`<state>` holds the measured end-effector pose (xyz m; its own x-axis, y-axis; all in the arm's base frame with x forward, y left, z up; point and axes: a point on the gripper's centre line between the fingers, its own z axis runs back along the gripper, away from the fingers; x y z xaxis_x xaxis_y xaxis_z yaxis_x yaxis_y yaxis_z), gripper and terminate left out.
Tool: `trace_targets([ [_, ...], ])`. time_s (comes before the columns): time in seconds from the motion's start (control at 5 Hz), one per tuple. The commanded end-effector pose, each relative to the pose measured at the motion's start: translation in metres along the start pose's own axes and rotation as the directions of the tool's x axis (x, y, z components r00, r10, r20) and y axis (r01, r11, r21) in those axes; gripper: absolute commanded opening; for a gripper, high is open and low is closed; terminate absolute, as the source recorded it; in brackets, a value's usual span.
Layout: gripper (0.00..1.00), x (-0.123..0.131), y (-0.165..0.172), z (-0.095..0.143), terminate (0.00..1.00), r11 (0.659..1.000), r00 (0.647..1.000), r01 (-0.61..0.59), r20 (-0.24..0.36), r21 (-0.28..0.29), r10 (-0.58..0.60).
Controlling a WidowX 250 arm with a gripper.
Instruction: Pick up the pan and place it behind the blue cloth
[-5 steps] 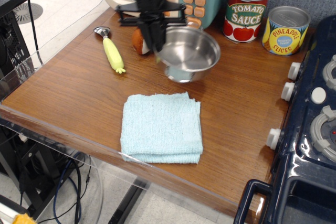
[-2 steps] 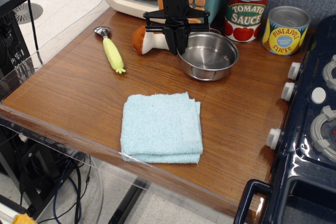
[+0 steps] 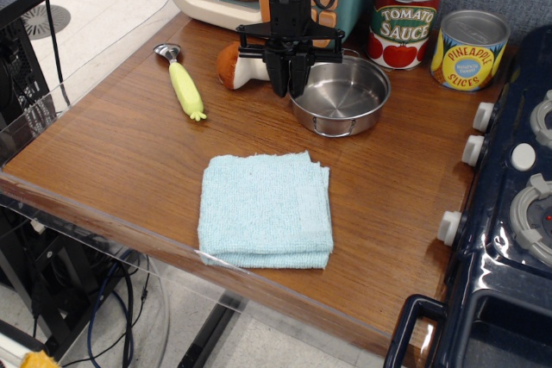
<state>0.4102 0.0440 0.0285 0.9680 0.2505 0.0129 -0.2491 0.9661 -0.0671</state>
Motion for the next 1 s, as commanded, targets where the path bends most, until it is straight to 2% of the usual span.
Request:
trace_targets([
  [0.0, 1.00, 0.001, 0.005, 0.032, 0.00, 1.000, 0.997, -0.008, 0.081, 0.021, 0.007],
  [0.2, 1.00, 0.002, 0.008, 0.046, 0.00, 1.000, 0.994, -0.029, 0.104, -0.001, 0.029],
  [0.6, 1.00, -0.007, 0.017, 0.082, 0.00, 0.997, 0.979, -0.036, 0.196, -0.074, 0.050],
  [0.8, 1.00, -0.007, 0.017, 0.082, 0.00, 0.997, 0.979, -0.036, 0.196, -0.074, 0.050],
])
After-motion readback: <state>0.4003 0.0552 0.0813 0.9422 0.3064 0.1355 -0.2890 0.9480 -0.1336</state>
